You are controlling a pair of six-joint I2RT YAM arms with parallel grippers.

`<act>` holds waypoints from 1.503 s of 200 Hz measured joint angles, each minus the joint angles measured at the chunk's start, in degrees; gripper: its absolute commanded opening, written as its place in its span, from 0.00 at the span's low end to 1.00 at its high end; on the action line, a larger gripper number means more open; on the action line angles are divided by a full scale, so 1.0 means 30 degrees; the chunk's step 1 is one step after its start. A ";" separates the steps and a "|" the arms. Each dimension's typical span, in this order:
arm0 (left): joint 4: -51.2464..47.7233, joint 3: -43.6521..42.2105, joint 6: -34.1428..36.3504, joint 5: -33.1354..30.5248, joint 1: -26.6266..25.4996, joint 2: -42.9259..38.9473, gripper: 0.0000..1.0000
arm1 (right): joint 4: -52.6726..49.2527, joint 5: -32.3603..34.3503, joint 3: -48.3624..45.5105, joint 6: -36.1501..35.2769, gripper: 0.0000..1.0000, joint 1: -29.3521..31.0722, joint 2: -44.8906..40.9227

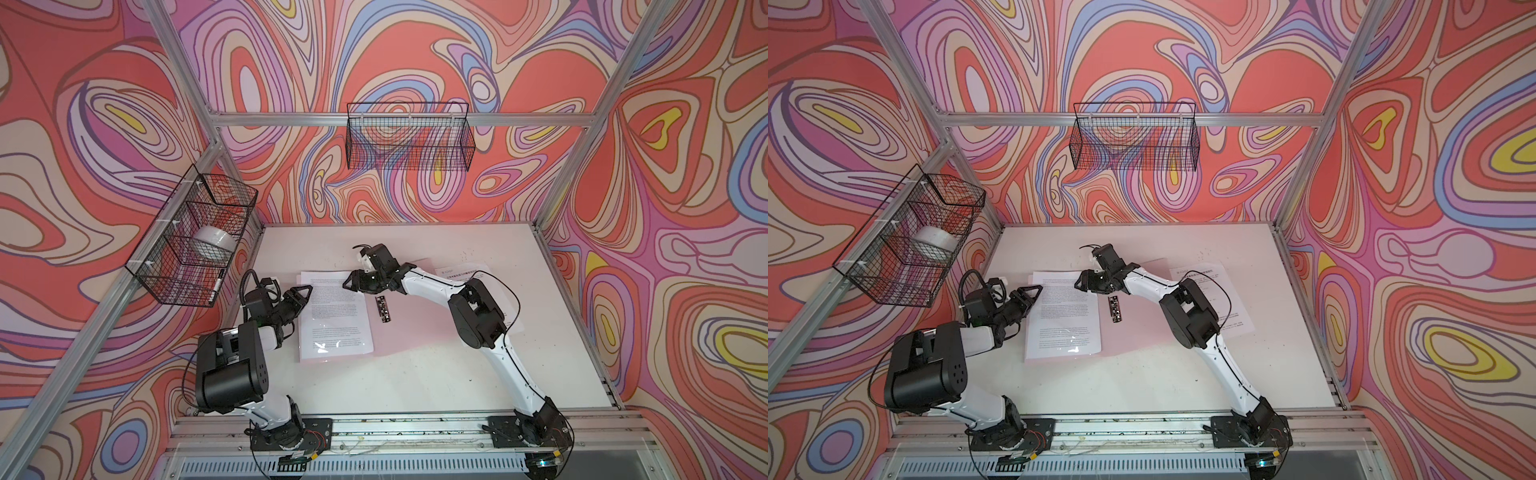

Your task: Put the files into the folder

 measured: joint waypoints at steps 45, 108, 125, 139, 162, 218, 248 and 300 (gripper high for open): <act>-0.0342 0.0750 0.0153 -0.0095 0.0000 0.0233 0.50 | -0.0160 -0.0313 0.0233 -0.0007 0.61 0.0007 0.0000; -0.0350 0.1129 0.0226 -0.0124 0.0000 0.0539 0.51 | -0.1013 -0.0663 0.1785 -0.0036 0.61 0.0102 0.0124; -0.0357 0.1137 0.0219 -0.0117 0.0000 0.0634 0.52 | -0.1260 -0.0568 0.2040 -0.0073 0.62 0.0189 0.0124; -0.0357 0.1144 0.0226 -0.0117 -0.0007 0.0641 0.51 | -0.1712 -0.0175 0.2084 -0.0233 0.64 0.0226 0.0124; -0.0364 0.1158 0.0233 -0.0109 -0.0015 0.0641 0.52 | -0.2703 0.0780 0.2084 -0.0743 0.67 0.0248 0.0124; -0.0364 0.1158 0.0240 -0.0022 -0.0109 0.0641 0.51 | -0.4269 0.2492 0.2280 -0.2302 0.63 -0.0415 0.0124; -0.0328 0.1166 0.0226 0.0102 -0.0109 0.0787 0.51 | -0.4022 0.2448 0.2375 -0.2688 0.58 -0.1049 0.0124; -0.0291 0.1195 0.0219 0.0168 -0.0109 0.1035 0.49 | -0.2812 0.1829 -0.2594 -0.2506 0.40 -0.1377 -0.2528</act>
